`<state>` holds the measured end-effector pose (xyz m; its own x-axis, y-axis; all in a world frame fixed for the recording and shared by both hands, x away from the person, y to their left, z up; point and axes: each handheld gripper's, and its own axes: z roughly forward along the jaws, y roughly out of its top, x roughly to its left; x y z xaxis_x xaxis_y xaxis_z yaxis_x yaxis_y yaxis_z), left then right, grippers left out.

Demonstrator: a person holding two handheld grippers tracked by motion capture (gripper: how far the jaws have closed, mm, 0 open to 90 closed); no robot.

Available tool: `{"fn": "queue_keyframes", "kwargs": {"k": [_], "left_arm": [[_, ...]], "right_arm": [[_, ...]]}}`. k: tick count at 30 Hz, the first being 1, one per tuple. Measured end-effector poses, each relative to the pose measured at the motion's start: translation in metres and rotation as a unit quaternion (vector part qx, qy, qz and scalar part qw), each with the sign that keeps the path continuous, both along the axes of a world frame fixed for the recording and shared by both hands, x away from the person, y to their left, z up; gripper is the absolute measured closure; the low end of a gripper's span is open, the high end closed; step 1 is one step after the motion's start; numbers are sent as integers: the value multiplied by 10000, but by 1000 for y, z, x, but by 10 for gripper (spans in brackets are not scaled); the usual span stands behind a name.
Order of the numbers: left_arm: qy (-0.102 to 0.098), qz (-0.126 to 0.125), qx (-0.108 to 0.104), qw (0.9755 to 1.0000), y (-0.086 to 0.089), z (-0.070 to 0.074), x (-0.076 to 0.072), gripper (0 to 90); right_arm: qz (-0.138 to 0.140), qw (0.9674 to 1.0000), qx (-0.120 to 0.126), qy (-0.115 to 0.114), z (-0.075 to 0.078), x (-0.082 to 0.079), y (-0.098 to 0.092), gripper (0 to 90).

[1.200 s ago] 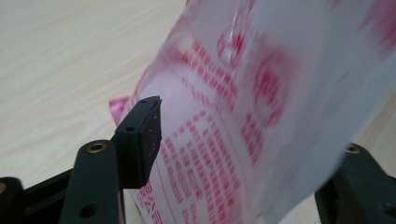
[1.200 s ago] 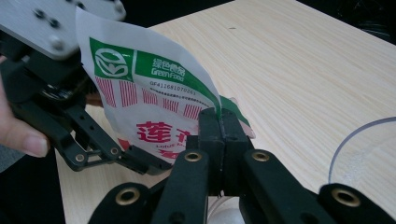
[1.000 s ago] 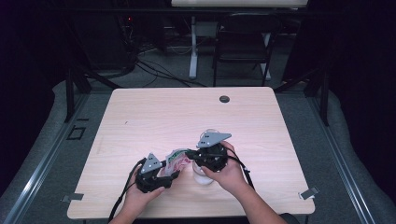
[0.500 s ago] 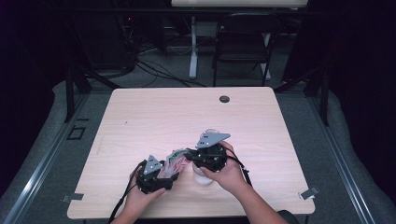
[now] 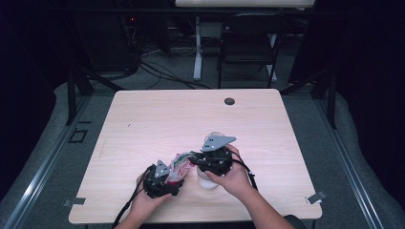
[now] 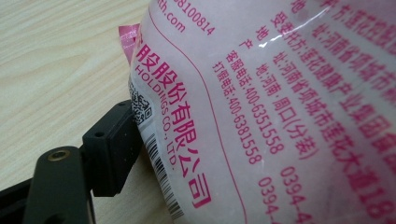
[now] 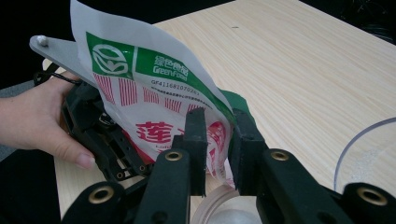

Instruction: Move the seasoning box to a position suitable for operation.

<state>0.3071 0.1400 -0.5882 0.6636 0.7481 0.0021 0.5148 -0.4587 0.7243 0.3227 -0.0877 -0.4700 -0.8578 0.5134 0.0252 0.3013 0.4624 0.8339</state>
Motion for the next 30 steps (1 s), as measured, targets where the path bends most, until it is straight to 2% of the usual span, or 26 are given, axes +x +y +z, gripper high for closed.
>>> {"fn": "queue_keyframes", "kwargs": {"k": [5,10,14,18,19,22,26,30], "left_arm": [[38,-50,27,10000,0,0,2,240],[114,-97,-51,9999,0,0,5,248],[75,-68,9,9999,-1,0,6,242],[92,0,8,10000,-4,-1,6,183],[131,-114,57,9998,-5,-1,5,155],[152,-121,42,9998,-6,-1,5,146],[113,-82,31,9999,-6,-1,5,154],[91,4,1,10000,-3,0,5,227]], "right_arm": [[14,10000,-12,6,0,-1,0,773],[-3,10000,19,25,-1,-1,-1,758],[-4,10000,37,51,-1,-2,-1,739],[26,10000,12,41,-1,-2,-1,727],[16,10000,33,49,-2,-2,0,717],[26,10000,16,55,-2,-1,0,705],[57,10000,26,52,-1,-1,-1,679],[51,10000,40,1,1,-2,-1,648]]}}
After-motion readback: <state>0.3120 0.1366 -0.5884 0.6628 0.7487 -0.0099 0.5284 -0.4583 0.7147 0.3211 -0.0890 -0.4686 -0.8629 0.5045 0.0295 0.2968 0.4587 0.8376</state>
